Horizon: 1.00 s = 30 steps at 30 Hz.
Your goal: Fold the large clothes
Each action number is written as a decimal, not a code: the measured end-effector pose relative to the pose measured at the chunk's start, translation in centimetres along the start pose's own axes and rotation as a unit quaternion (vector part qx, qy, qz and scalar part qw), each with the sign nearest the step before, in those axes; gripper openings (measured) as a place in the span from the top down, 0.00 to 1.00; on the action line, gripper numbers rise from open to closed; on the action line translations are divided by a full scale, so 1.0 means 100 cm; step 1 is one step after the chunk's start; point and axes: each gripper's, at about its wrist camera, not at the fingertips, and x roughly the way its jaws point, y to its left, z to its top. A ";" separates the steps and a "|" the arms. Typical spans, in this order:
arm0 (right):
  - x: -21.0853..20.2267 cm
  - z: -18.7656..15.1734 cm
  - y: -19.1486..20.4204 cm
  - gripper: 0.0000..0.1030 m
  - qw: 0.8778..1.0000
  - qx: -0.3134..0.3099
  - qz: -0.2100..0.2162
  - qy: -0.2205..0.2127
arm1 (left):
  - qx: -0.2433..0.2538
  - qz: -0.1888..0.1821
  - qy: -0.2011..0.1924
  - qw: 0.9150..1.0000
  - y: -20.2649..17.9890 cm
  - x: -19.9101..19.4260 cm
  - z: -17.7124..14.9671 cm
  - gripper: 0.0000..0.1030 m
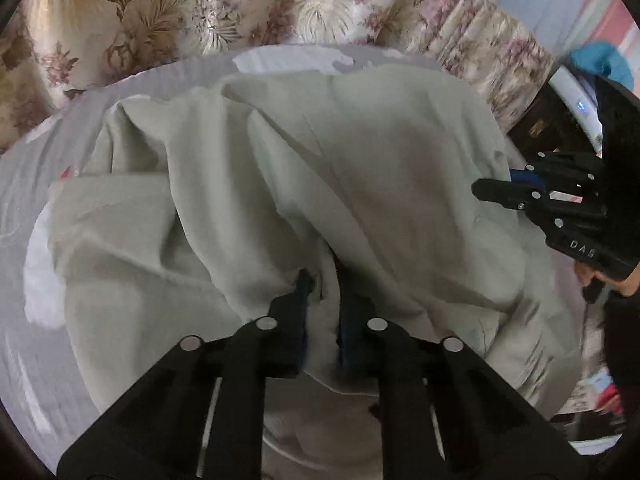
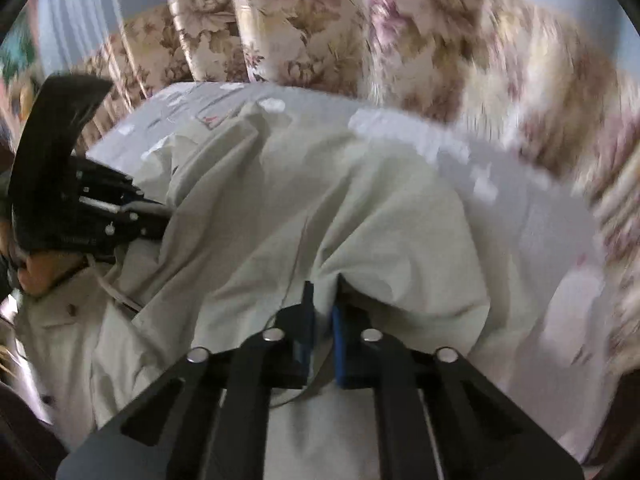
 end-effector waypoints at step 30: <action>0.012 -0.078 -0.111 0.34 0.947 0.319 0.019 0.011 | -0.137 0.098 -0.065 0.984 0.110 -0.029 -0.053 0.11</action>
